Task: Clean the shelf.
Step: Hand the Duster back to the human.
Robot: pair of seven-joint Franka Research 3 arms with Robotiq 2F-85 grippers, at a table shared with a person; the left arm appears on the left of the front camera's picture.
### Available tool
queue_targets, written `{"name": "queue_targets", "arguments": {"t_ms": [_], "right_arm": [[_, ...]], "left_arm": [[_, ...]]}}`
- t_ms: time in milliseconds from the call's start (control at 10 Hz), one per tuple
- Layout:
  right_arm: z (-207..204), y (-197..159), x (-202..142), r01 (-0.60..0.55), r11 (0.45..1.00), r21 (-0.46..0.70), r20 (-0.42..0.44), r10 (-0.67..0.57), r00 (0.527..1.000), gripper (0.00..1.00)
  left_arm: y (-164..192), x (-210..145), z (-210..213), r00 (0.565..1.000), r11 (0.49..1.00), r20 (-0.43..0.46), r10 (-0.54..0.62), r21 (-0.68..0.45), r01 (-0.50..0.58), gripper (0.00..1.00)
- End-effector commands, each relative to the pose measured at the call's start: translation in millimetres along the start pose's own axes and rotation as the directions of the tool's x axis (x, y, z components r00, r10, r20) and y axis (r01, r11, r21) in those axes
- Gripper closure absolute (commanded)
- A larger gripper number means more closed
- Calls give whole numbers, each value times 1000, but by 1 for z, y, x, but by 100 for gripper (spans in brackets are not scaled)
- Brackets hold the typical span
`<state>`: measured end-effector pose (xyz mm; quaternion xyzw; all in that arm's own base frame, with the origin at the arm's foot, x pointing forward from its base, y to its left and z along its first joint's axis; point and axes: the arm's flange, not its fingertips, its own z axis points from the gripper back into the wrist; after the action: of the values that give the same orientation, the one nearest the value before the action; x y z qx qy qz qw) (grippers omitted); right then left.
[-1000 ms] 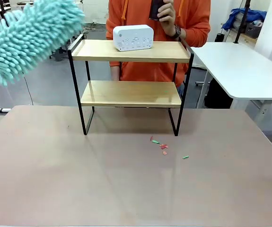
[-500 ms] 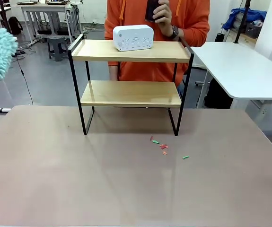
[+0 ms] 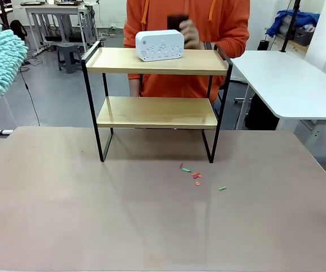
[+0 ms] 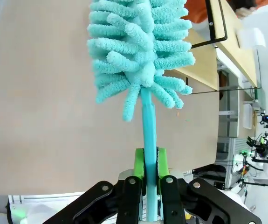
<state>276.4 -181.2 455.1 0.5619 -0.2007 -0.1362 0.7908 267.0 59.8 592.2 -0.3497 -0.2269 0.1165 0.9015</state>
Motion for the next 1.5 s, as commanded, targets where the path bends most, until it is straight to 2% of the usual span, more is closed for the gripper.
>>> {"name": "queue_targets", "arguments": {"t_ms": [0,600,700,800,900,1000,1100,1200,1300,1400], "right_arm": [[0,1,2,-28,999,21,11,28,1000,0],[0,1,2,-28,999,21,11,28,1000,0],[0,0,0,0,1000,0,0,0,1000,0],[2,5,14,55,998,29,43,-56,998,0],[-13,51,33,-86,991,101,34,83,996,0],[-39,95,46,-188,975,122,12,188,982,0],[-76,130,46,-270,950,157,-65,283,957,0],[-111,152,37,-323,932,163,-97,341,935,0],[-139,162,22,-340,917,207,-131,371,919,0],[-149,159,4,-322,915,244,-174,368,913,0]], "left_arm": [[4,0,1,1000,1000,-2,-16,-3,16,88],[4,0,1,1000,1000,-2,-16,-3,16,88],[1,0,0,1000,1000,-3,-1,-3,1,88],[-18,0,-6,989,978,-31,-146,-157,139,88],[-46,6,-2,963,924,-14,-268,-285,253,88],[-68,8,9,925,853,12,-381,-381,357,88],[-84,10,15,878,766,-11,-478,-495,410,88],[-93,9,18,845,728,-30,-534,-524,442,88],[-96,4,18,753,630,-131,-644,-649,427,88],[-104,1,1,587,579,-306,-750,-733,357,88]]}}
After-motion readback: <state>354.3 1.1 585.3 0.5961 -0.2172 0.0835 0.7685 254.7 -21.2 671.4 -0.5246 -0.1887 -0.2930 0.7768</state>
